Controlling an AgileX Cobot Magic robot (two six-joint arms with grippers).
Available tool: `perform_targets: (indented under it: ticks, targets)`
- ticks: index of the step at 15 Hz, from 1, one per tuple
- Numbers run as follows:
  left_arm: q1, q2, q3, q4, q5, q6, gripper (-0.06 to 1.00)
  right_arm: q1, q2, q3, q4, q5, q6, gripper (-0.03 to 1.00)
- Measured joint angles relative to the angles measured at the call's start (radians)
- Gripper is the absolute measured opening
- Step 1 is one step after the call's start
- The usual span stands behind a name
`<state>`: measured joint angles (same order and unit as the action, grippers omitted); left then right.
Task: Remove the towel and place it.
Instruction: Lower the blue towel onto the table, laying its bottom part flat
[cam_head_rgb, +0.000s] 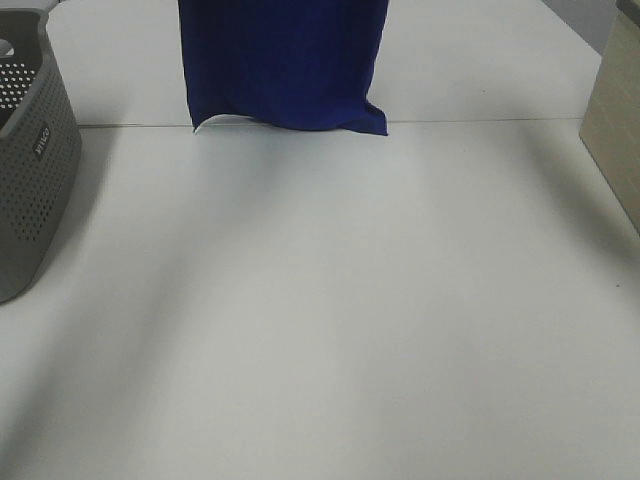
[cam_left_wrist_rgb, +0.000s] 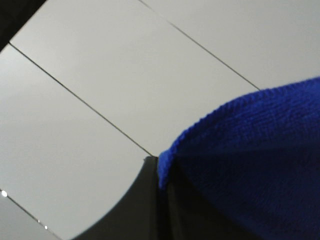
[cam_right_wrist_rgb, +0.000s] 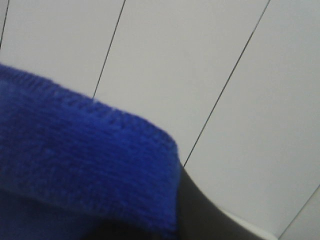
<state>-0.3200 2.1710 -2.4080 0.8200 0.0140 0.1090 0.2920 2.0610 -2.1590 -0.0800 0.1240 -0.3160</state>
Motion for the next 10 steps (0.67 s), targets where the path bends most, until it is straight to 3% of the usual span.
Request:
perform_targets:
  ticks: [1, 2, 3, 7, 9, 10]
  targets:
    - [0.0, 0.0, 0.0, 0.0, 0.0, 0.0, 0.0, 0.0, 0.0, 0.0, 0.0, 0.0, 0.0, 0.03]
    - [-0.03, -0.002, 0.0, -0.023, 0.2, -0.002, 0.0, -0.001, -0.012, 0.0, 0.05, 0.164, 0.001, 0.03]
    - [-0.059, -0.009, 0.0, -0.051, 0.325, 0.011, 0.0, -0.001, -0.026, 0.0, 0.067, 0.268, 0.001, 0.03]
    - [-0.154, -0.084, -0.002, -0.311, 0.889, 0.241, 0.0, -0.001, -0.116, -0.003, 0.124, 0.73, 0.001, 0.03]
    - [-0.157, -0.104, -0.002, -0.442, 1.095, 0.312, 0.0, -0.001, -0.128, -0.003, 0.131, 0.972, 0.001, 0.03]
    - [-0.157, -0.109, -0.002, -0.483, 1.167, 0.325, 0.0, -0.001, -0.128, -0.003, 0.138, 1.049, 0.001, 0.03]
